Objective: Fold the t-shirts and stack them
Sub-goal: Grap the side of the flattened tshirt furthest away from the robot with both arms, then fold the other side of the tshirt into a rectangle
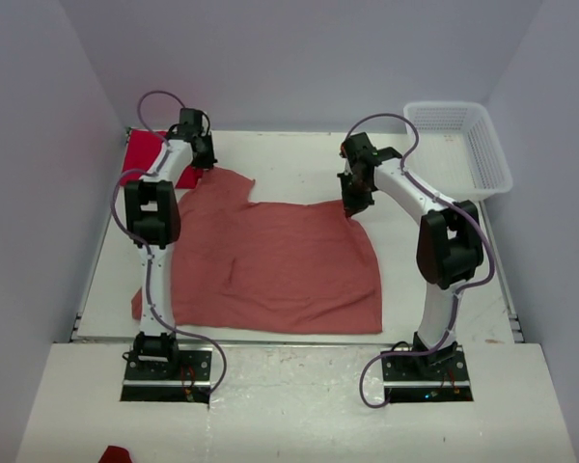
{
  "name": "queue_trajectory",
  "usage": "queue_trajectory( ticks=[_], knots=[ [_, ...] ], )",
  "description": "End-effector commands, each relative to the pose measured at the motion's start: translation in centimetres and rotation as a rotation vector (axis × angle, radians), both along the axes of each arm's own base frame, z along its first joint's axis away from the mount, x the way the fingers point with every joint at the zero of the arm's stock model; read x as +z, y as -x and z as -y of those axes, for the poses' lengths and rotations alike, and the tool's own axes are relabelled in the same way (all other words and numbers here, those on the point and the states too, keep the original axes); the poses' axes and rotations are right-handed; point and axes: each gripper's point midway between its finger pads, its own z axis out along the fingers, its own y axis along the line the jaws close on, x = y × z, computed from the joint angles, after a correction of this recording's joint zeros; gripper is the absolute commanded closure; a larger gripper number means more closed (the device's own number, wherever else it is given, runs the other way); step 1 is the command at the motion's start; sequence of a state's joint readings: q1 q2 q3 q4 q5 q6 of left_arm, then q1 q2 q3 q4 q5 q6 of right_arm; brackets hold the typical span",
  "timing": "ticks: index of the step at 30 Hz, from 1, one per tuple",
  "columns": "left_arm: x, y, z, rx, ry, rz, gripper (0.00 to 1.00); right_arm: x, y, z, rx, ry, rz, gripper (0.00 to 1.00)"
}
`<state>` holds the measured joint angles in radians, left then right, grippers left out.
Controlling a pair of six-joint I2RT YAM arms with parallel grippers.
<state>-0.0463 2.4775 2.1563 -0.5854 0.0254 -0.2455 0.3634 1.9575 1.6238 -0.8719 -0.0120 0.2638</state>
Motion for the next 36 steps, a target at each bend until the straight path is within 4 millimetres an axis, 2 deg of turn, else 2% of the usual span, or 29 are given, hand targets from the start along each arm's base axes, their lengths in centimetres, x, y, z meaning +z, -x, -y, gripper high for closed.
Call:
queue_trajectory(
  ticks=[1,2,4,5,7,8,11,16,22,24,25,26,27,28,29,30,31,32,33,34,36],
  knots=[
    [9.8,-0.6,0.7,-0.011,0.036,0.182,1.00,1.3,-1.8,0.9,-0.074,0.043,0.050,1.00],
    [11.9,-0.3,0.7,-0.008,0.038,0.215,1.00,1.5,-2.3,1.2,-0.090,0.053,0.059,1.00],
    [12.9,0.5,0.4,0.002,0.032,0.219,1.00,1.8,-2.3,1.8,-0.116,0.055,0.047,1.00],
    [14.8,0.8,0.3,0.011,0.031,0.248,1.00,2.3,-2.6,2.0,-0.131,0.049,0.058,1.00],
    [15.9,1.5,-0.2,0.027,0.015,0.254,1.00,3.0,-2.9,2.4,-0.146,0.044,0.062,1.00],
    [17.2,1.8,-0.2,0.026,0.015,0.272,1.00,3.2,-3.0,2.7,-0.151,0.042,0.065,1.00],
    [19.0,2.4,-0.2,0.025,0.013,0.291,1.00,3.7,-3.3,3.1,-0.143,0.041,0.055,1.00],
    [20.6,3.3,-0.3,0.029,0.018,0.300,1.00,3.9,-3.6,3.7,-0.142,0.048,0.041,1.00],
    [21.0,4.3,-0.7,0.047,-0.005,0.289,1.00,3.0,-3.8,4.1,-0.132,0.047,-0.004,1.00],
    [20.5,5.0,-1.0,0.061,-0.012,0.271,1.00,2.9,-3.5,3.9,-0.133,0.035,-0.011,1.00],
    [21.0,5.6,-1.2,0.071,-0.014,0.276,1.00,3.0,-3.2,3.9,-0.133,0.031,-0.014,1.00],
    [20.0,6.3,-1.3,0.086,-0.016,0.249,1.00,3.0,-3.0,3.8,-0.133,0.022,-0.019,1.00],
    [20.0,6.8,-1.7,0.109,-0.026,0.244,1.00,3.1,-2.9,3.7,-0.134,0.016,-0.016,1.00],
    [20.9,7.6,-1.8,0.129,-0.016,0.259,1.00,3.4,-2.5,3.8,-0.140,0.013,-0.014,1.00],
    [19.4,8.6,-2.2,0.151,-0.031,0.223,1.00,3.5,-2.3,3.8,-0.143,0.007,-0.011,1.00],
    [19.4,9.1,-2.4,0.165,-0.030,0.222,1.00,3.2,-1.9,3.9,-0.145,0.009,-0.018,1.00],
    [20.3,10.0,-2.4,0.178,-0.021,0.239,1.00,3.2,-1.6,3.9,-0.145,0.010,-0.020,1.00],
    [19.2,10.8,-2.7,0.194,-0.031,0.212,1.00,3.6,-1.4,4.0,-0.148,0.007,-0.012,1.00],
    [20.3,11.6,-2.9,0.208,-0.027,0.234,1.00,3.3,-1.0,4.1,-0.147,0.009,-0.021,1.00],
    [19.4,12.5,-3.0,0.213,-0.033,0.214,1.00,3.3,-0.8,4.2,-0.147,0.012,-0.024,1.00],
    [19.7,13.5,-3.4,0.232,-0.042,0.222,1.00,3.2,-0.3,4.3,-0.147,0.016,-0.030,1.00]
  ],
)
